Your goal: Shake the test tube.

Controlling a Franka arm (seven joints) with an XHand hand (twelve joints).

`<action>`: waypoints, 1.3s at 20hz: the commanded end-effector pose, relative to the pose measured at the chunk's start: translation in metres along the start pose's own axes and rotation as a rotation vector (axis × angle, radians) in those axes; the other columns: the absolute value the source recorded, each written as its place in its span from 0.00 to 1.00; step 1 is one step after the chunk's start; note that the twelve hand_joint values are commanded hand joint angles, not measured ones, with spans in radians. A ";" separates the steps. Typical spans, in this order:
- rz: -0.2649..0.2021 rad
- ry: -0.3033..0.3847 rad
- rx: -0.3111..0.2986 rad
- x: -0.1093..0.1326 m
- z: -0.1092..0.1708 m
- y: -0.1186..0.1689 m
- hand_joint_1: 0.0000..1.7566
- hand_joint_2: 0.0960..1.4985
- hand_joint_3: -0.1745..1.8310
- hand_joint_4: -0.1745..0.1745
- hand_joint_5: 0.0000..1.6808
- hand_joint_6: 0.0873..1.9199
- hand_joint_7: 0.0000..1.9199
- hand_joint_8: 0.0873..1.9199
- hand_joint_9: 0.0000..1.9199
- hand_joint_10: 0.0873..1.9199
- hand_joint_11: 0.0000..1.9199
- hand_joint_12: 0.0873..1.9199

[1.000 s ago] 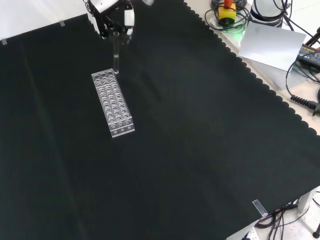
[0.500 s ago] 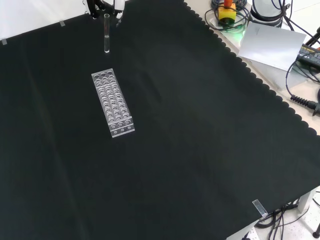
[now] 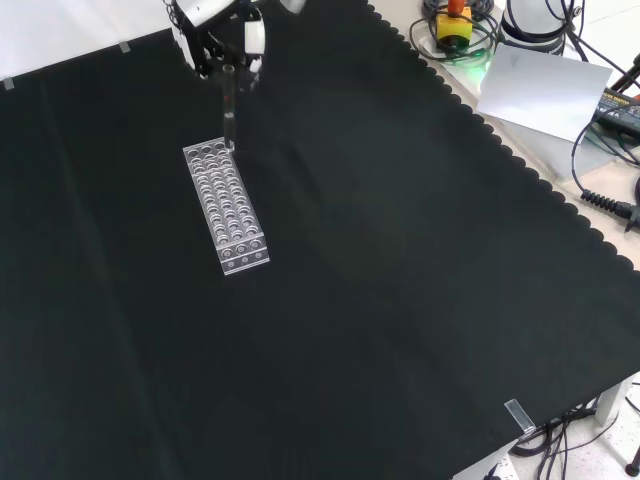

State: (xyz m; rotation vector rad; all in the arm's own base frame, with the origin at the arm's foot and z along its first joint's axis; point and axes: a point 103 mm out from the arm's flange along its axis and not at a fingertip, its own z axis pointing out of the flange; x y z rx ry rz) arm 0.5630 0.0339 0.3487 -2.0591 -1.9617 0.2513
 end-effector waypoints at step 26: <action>0.190 -0.077 0.000 -0.097 -0.008 -0.015 0.70 0.36 0.43 0.00 0.83 0.19 0.96 0.12 0.85 0.21 0.61 0.48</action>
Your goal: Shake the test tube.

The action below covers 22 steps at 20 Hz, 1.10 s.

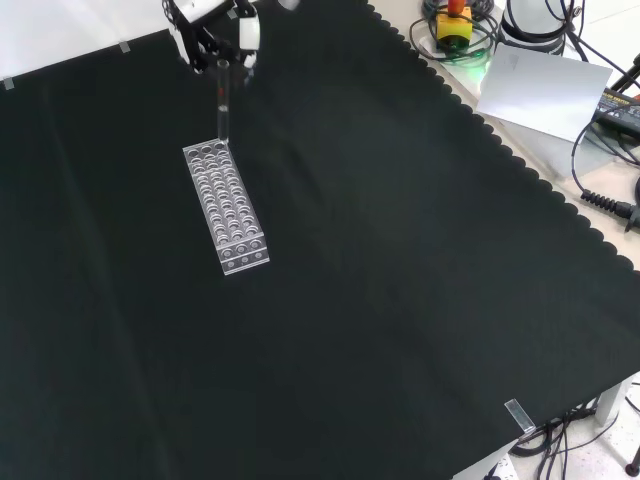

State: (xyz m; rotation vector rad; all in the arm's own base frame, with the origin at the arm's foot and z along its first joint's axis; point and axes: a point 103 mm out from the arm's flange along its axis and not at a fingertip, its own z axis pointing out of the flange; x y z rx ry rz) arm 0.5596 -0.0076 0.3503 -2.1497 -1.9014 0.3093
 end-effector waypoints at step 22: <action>-0.174 0.056 -0.013 0.095 -0.008 0.005 0.70 0.36 0.43 0.00 0.83 0.20 0.96 0.12 0.85 0.21 0.61 0.48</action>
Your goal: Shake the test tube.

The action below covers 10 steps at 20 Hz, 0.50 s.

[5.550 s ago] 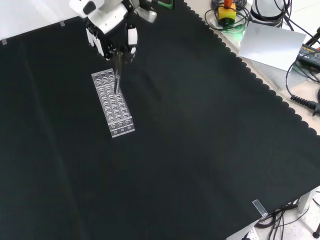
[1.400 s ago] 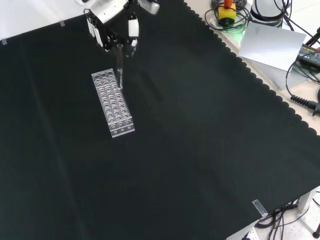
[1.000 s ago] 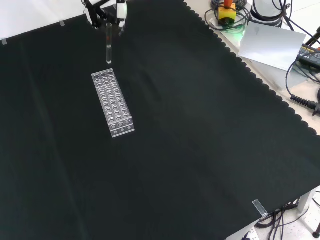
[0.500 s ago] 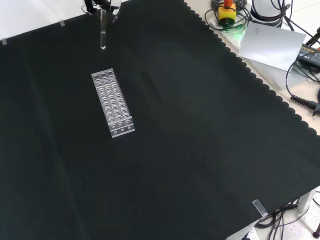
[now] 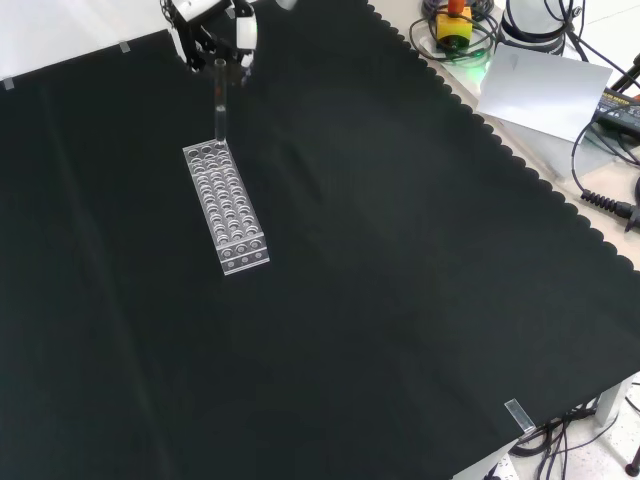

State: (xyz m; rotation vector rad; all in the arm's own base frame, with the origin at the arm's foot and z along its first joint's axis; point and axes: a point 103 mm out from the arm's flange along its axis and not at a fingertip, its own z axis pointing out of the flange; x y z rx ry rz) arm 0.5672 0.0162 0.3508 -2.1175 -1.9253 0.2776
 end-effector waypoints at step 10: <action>-0.175 0.053 -0.007 0.082 -0.008 -0.001 0.70 0.36 0.43 0.00 0.83 0.20 0.96 0.12 0.85 0.21 0.61 0.48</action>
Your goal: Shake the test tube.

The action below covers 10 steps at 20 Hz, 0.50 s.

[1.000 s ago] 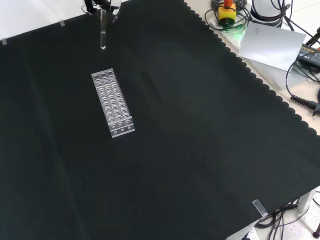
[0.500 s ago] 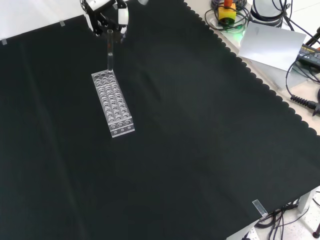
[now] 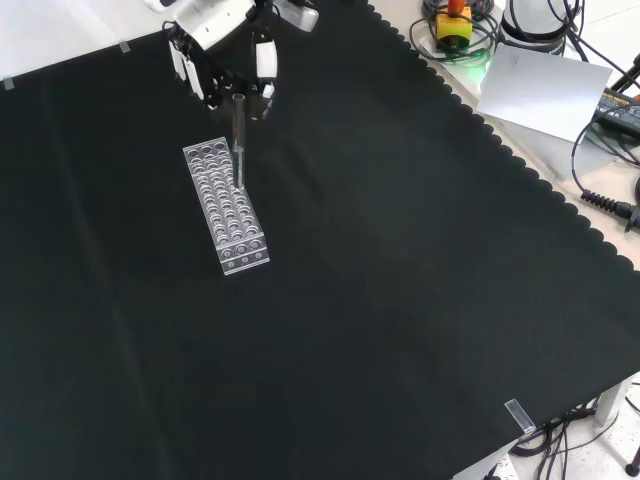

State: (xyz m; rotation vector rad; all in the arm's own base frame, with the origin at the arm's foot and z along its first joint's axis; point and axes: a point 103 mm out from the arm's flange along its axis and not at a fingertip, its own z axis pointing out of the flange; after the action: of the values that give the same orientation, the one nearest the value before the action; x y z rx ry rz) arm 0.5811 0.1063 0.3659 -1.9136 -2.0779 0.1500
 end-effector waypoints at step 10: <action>0.137 -0.112 0.050 -0.082 0.010 -0.021 0.70 0.36 0.43 0.00 0.83 0.20 0.96 0.12 0.85 0.21 0.61 0.48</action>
State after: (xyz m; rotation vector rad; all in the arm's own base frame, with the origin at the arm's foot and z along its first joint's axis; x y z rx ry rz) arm 0.5705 0.0608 0.3524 -1.9896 -2.0298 0.2624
